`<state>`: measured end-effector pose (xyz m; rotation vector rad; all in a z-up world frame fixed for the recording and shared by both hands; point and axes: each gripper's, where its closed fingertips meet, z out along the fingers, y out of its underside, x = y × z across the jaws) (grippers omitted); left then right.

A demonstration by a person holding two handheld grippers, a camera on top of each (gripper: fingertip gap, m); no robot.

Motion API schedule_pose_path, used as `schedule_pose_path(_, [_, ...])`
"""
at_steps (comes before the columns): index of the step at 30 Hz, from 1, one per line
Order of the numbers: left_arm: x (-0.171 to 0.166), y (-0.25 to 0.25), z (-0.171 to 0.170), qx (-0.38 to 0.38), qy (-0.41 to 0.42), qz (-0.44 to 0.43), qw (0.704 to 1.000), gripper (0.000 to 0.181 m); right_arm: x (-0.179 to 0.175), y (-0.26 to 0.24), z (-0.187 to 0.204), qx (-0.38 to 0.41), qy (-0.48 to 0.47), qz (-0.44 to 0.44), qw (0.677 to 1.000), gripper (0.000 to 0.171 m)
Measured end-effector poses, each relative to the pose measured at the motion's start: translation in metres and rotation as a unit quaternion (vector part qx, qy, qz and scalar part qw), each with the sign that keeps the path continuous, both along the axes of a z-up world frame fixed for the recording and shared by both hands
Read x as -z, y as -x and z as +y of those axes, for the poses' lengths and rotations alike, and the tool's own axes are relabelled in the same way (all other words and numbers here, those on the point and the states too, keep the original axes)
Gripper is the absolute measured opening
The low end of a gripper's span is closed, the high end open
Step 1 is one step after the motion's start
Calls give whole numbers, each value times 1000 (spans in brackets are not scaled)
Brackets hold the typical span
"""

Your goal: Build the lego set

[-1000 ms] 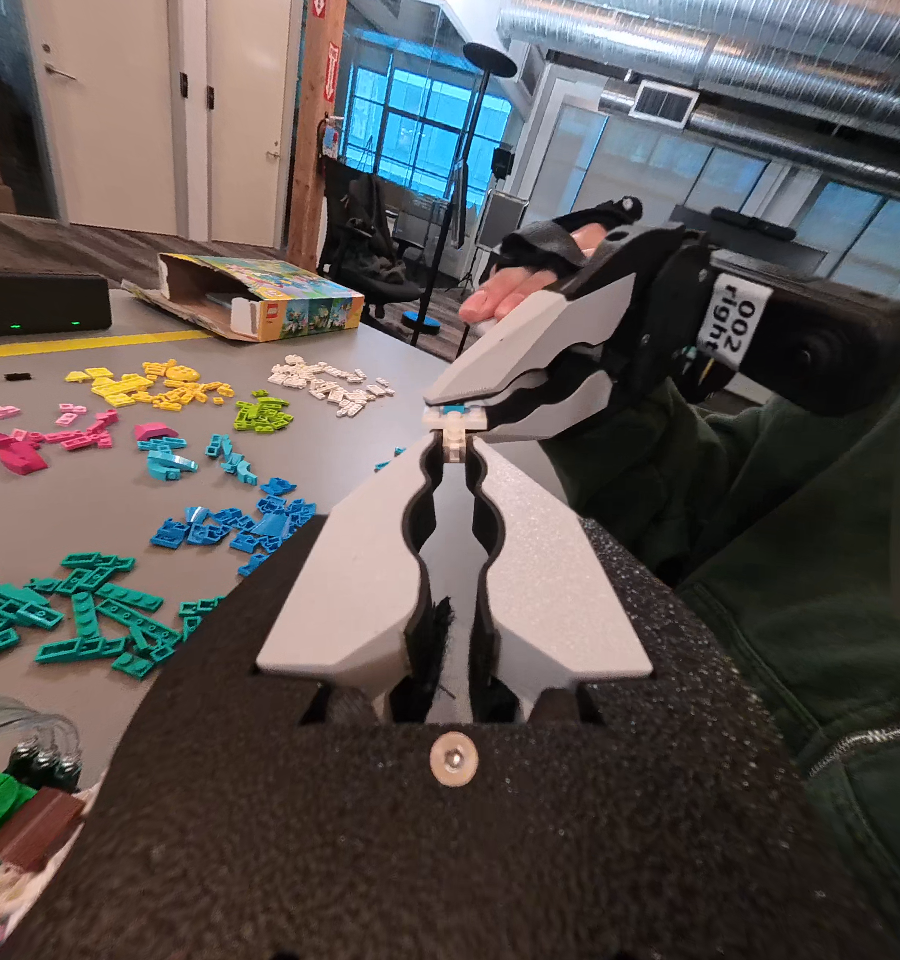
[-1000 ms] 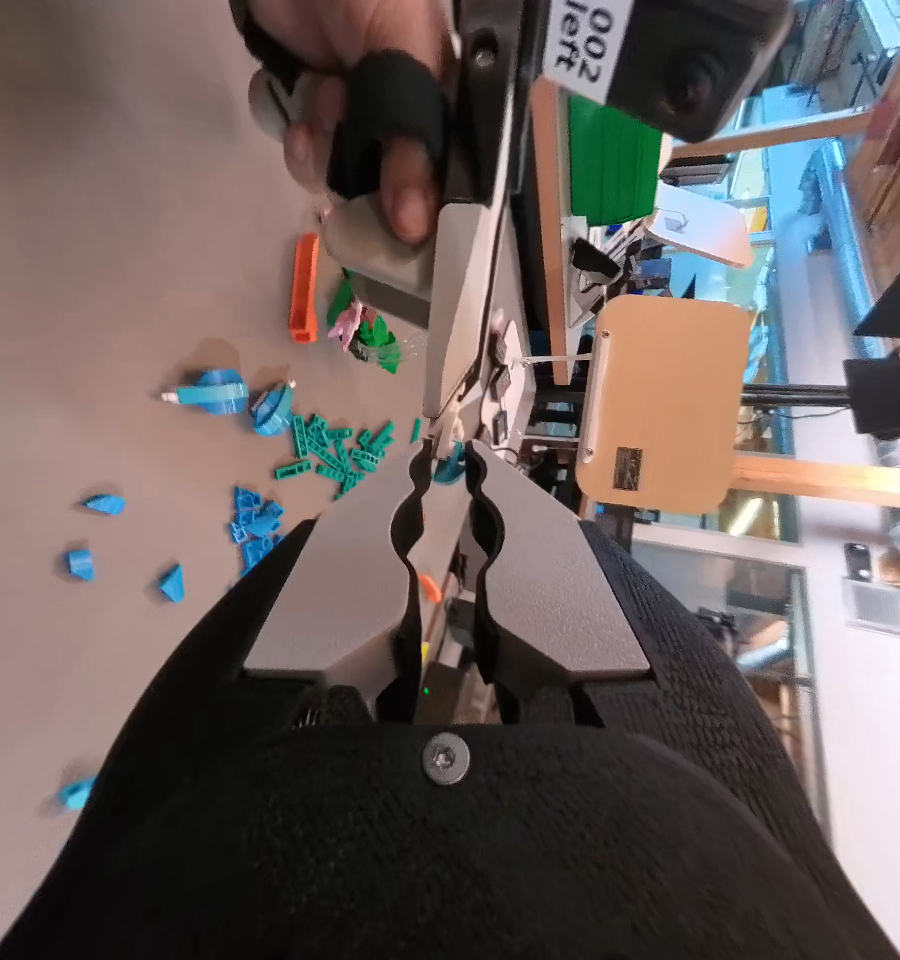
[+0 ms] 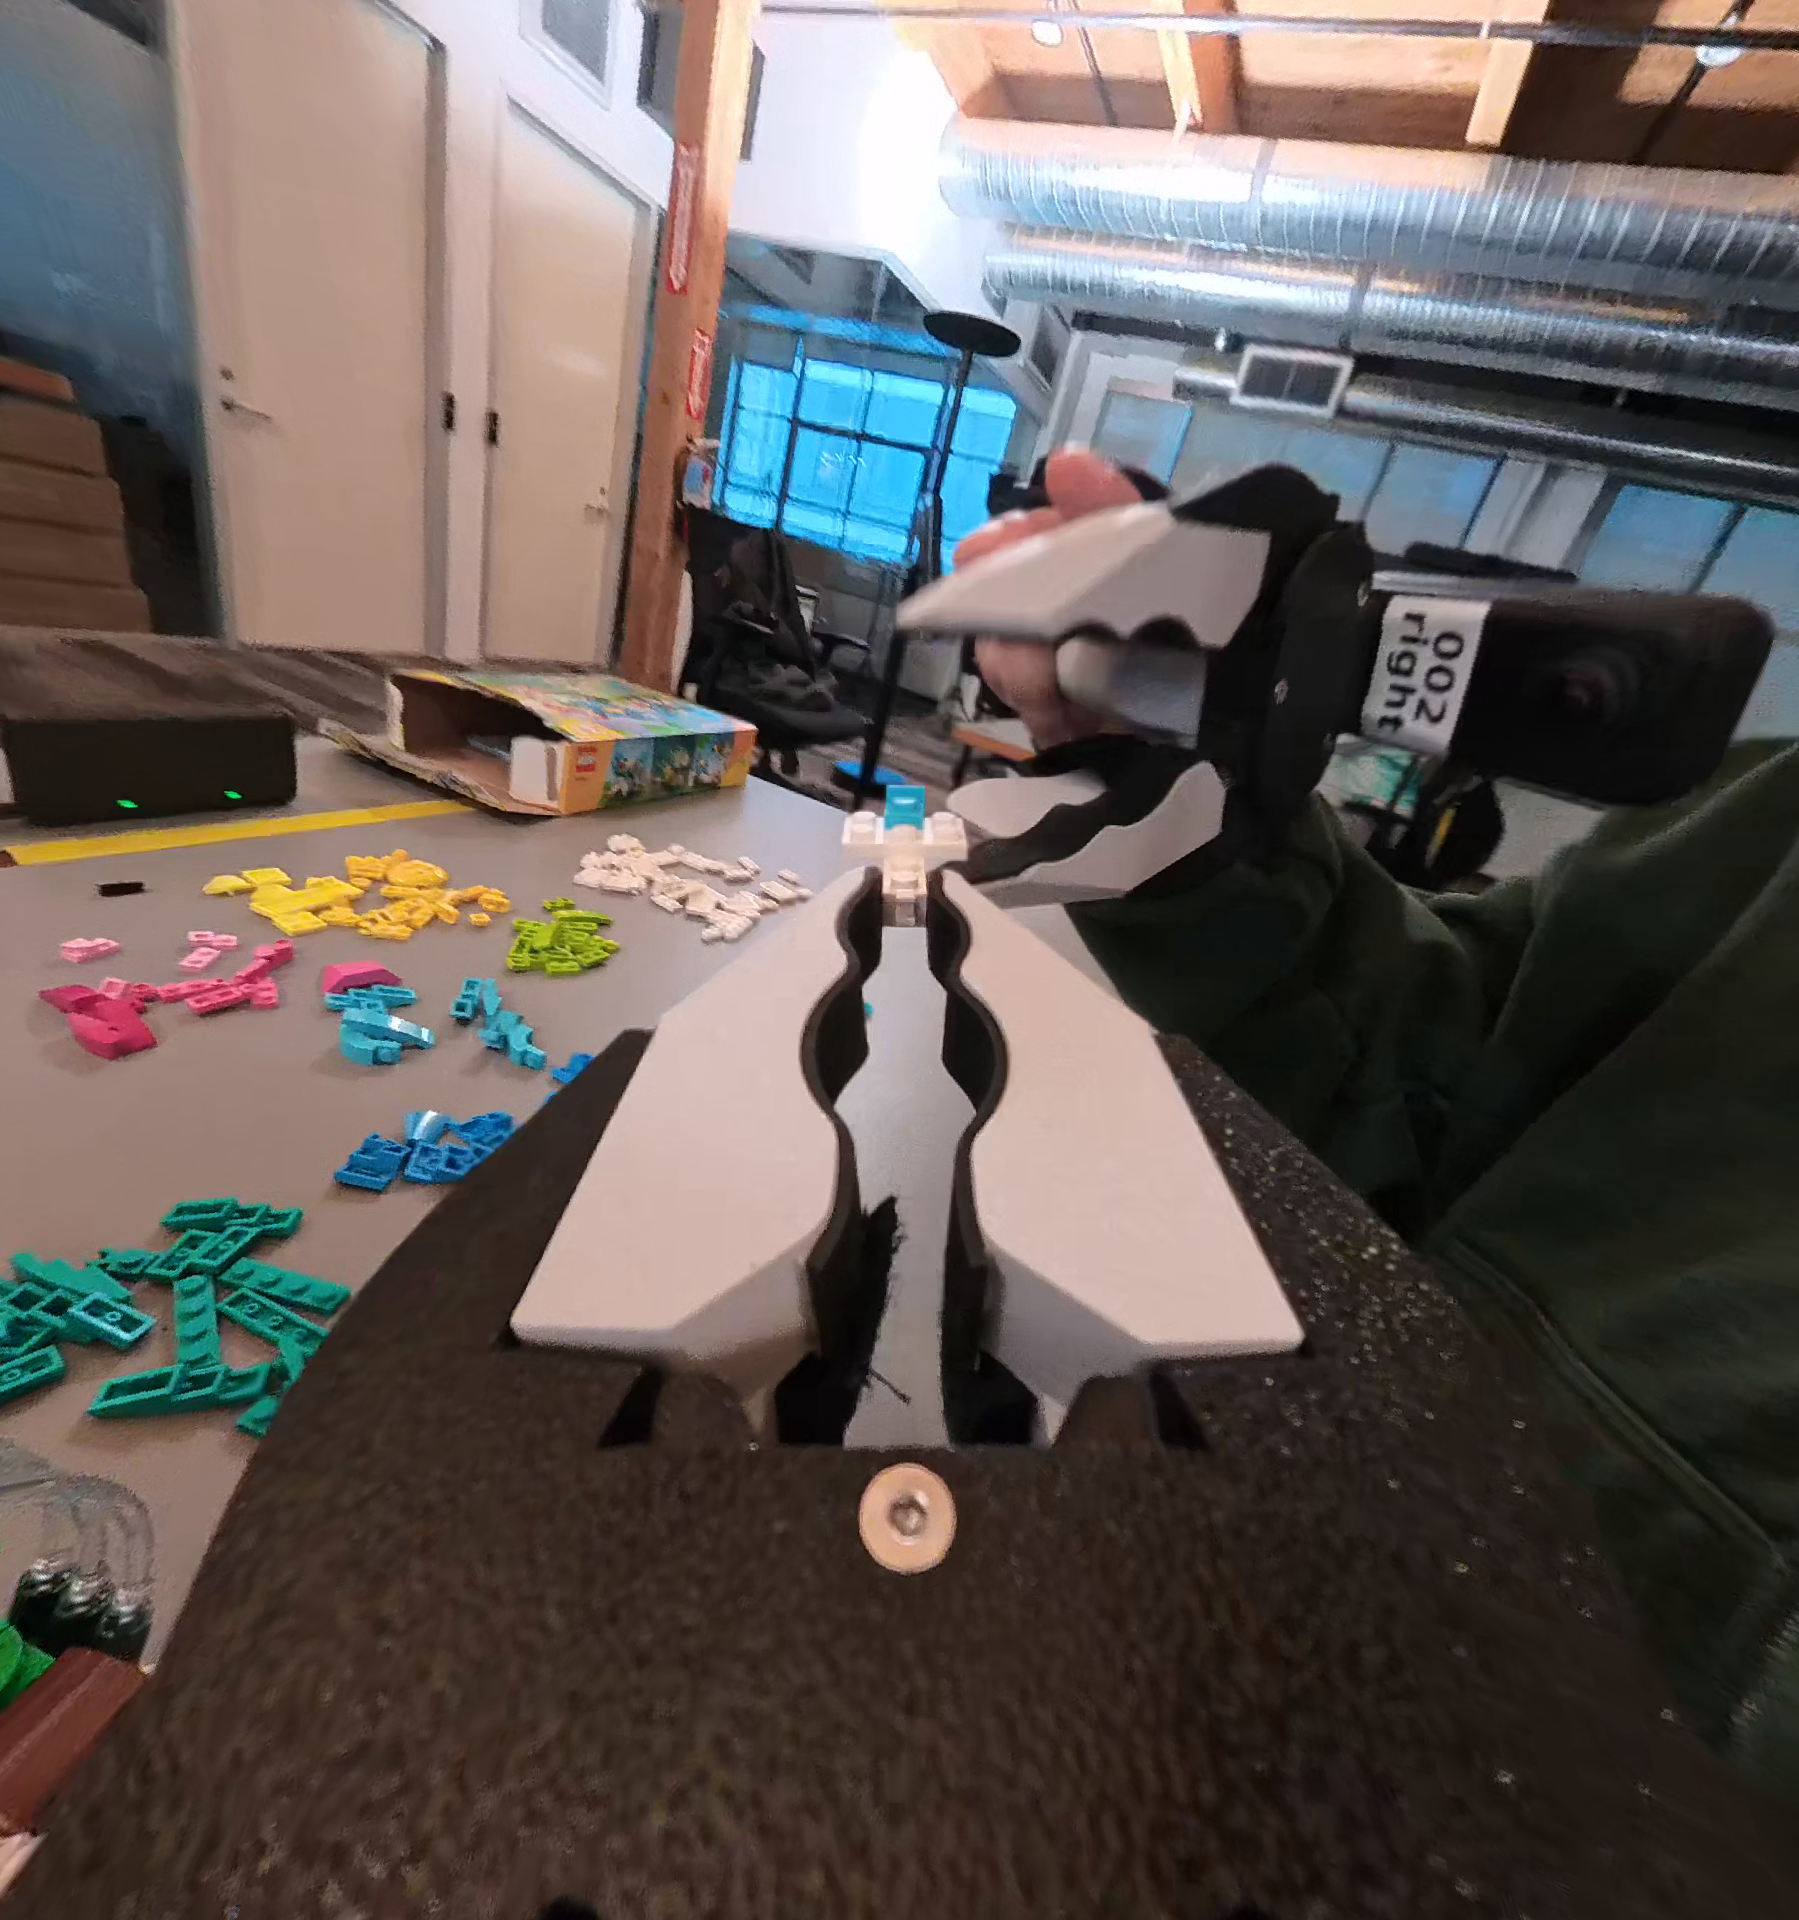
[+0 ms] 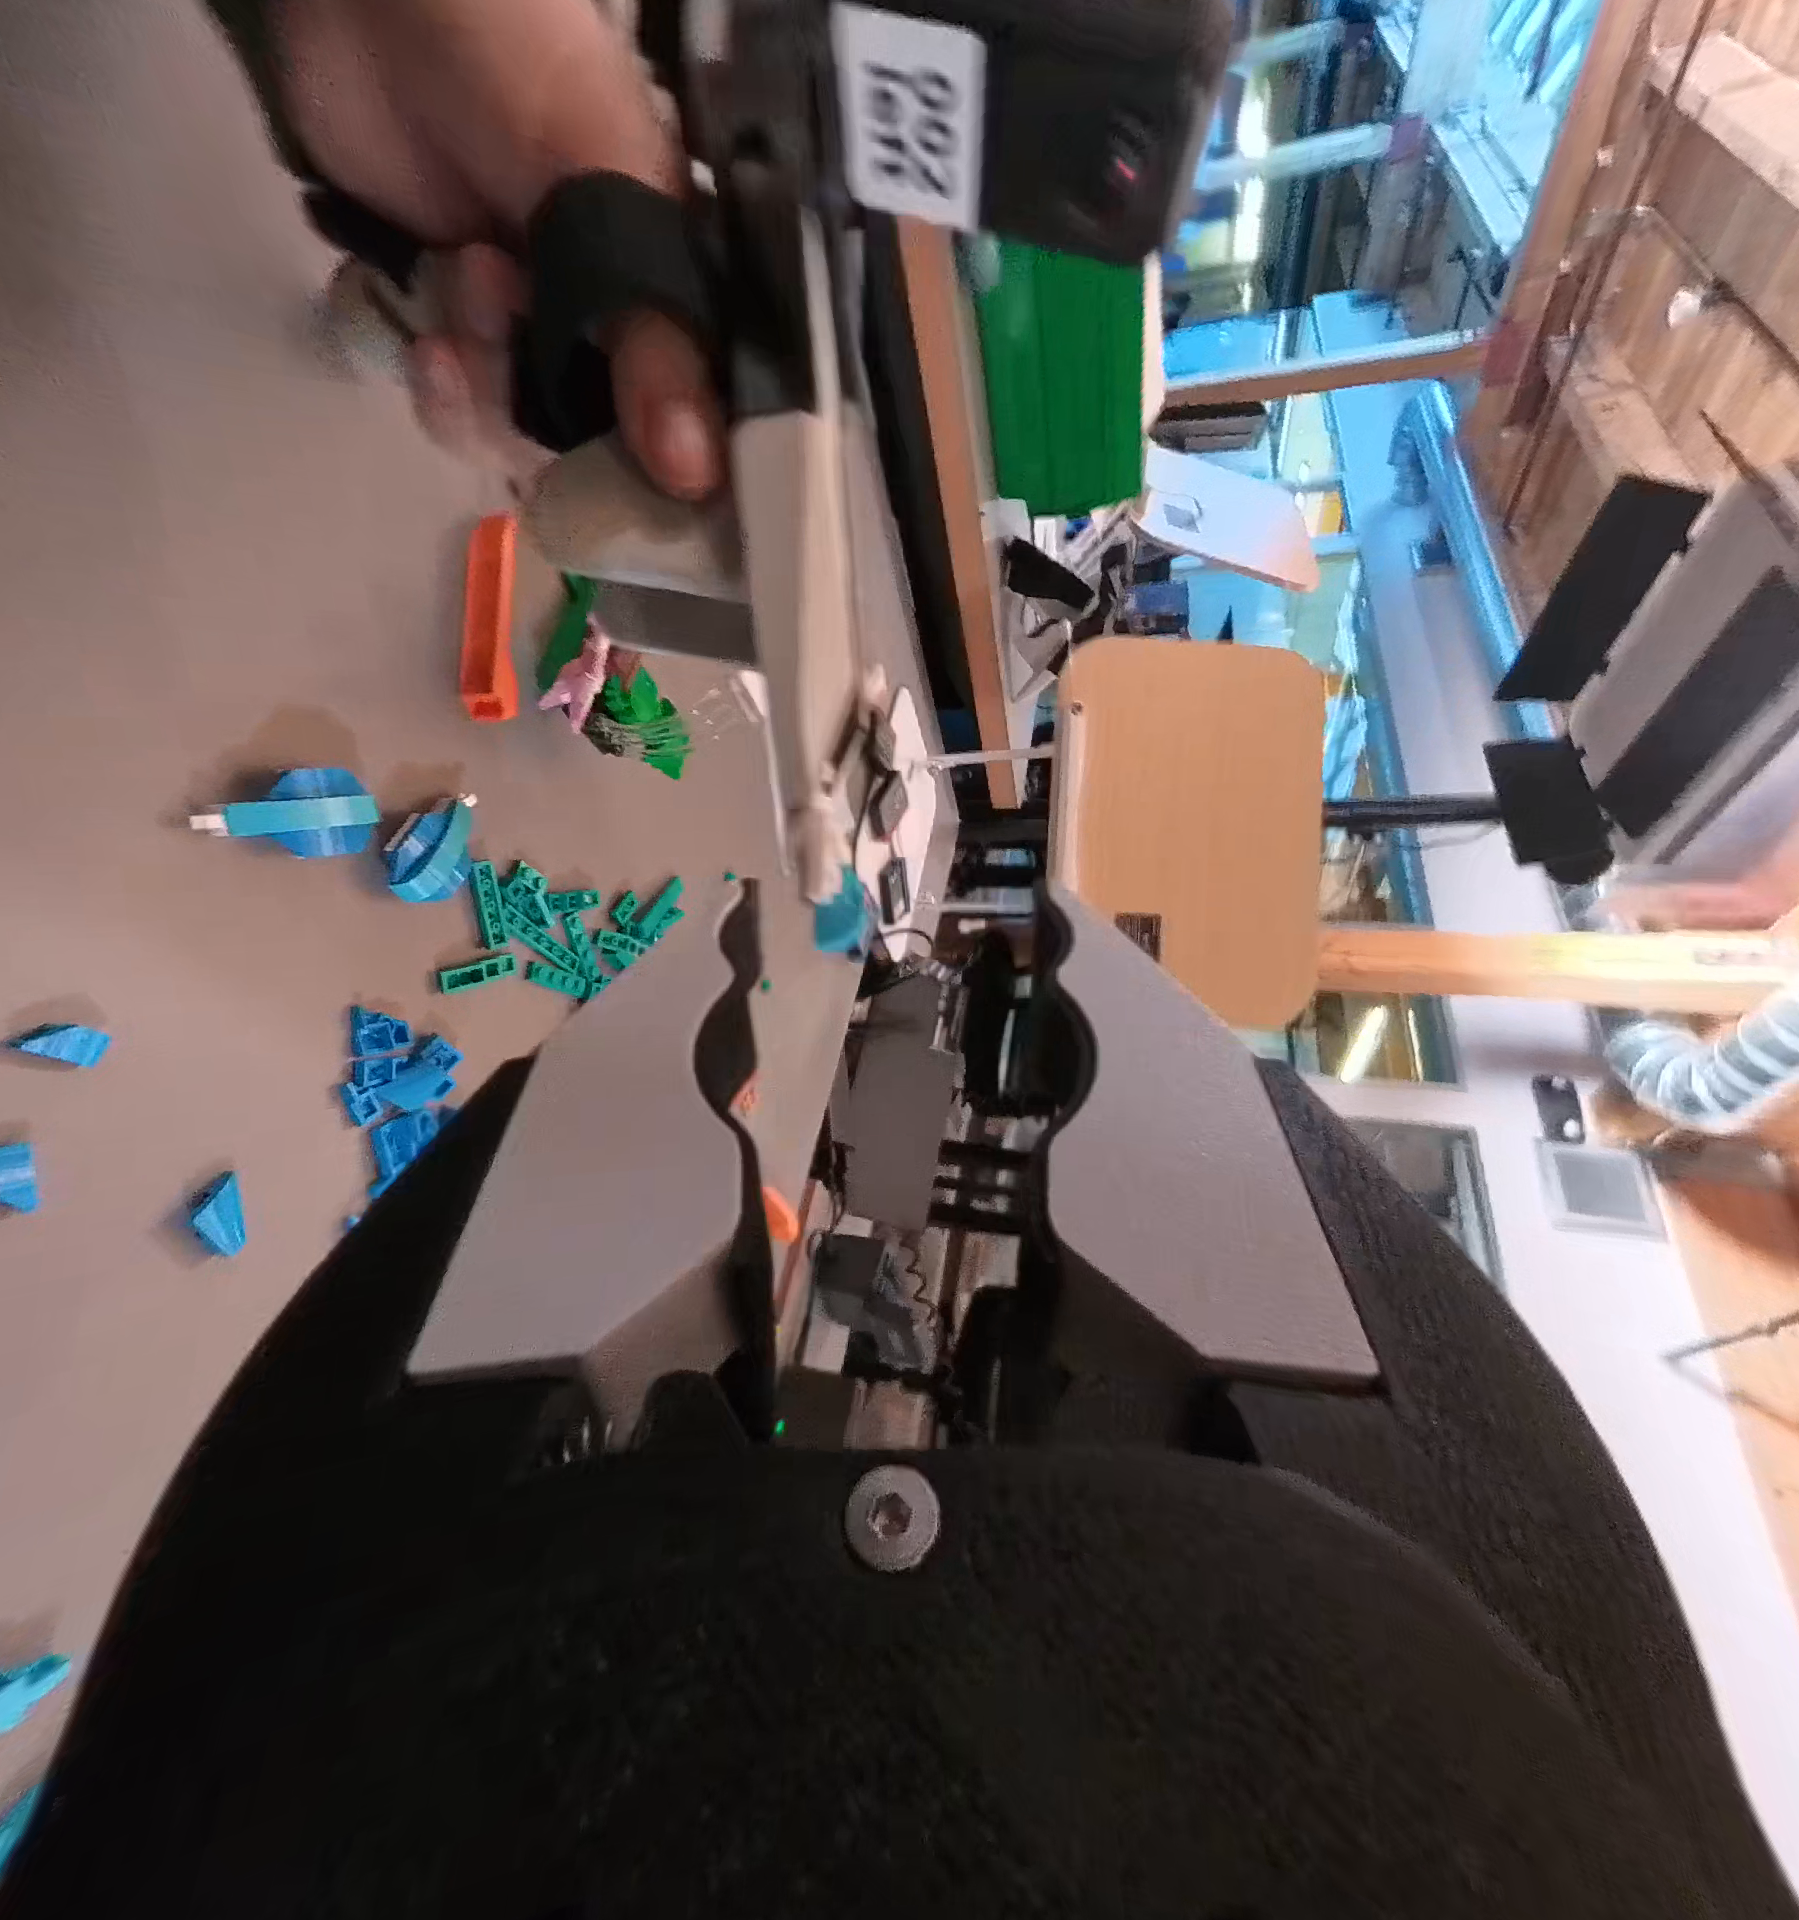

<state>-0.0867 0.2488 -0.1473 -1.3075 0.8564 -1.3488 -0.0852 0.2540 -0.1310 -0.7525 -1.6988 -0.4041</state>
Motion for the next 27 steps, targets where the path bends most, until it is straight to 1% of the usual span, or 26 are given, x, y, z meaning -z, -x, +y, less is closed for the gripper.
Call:
schedule_pose_path(1, [2,0,1,-14,-10,-5,1000,6,-5,-6,3,12,7,12,1000,56])
schedule_pose_path(4, [14,-1,4,-68,-76,9,995,5,-26,-38,14,47,33,75,996,57])
schedule_pose_path(6, [23,-5,-2,-80,-117,18,990,6,-31,-58,18,43,86,146,985,58])
schedule_pose_path(7, [28,-8,-6,-80,-126,22,989,6,-28,-68,21,36,124,184,974,58])
schedule_pose_path(9, [39,-14,-11,-75,-135,31,988,6,-13,-92,33,38,187,244,951,59])
schedule_pose_path(12, [54,-18,-9,-90,-144,45,984,6,25,-133,63,98,282,278,913,60])
schedule_pose_path(14, [52,-19,-11,-98,-166,47,980,6,40,-143,67,88,337,305,886,59])
schedule_pose_path(15, [53,-19,-12,-97,-174,48,979,6,45,-146,68,77,355,317,876,56])
schedule_pose_path(17, [55,-23,-17,-86,-186,55,977,6,58,-152,69,83,387,317,862,53])
schedule_pose_path(20, [57,-25,-21,-72,-188,58,978,6,71,-167,72,114,397,305,858,49])
schedule_pose_path(22, [58,-26,-22,-64,-181,57,980,6,82,-181,75,144,416,299,847,48])
schedule_pose_path(23, [58,-26,-22,-62,-181,57,980,6,92,-189,75,166,440,289,834,45])
schedule_pose_path(26, [59,-27,-23,-59,-184,59,979,6,125,-210,63,213,533,259,777,42])
schedule_pose_path(27, [59,-27,-23,-60,-185,60,979,6,132,-216,61,226,546,254,766,40])
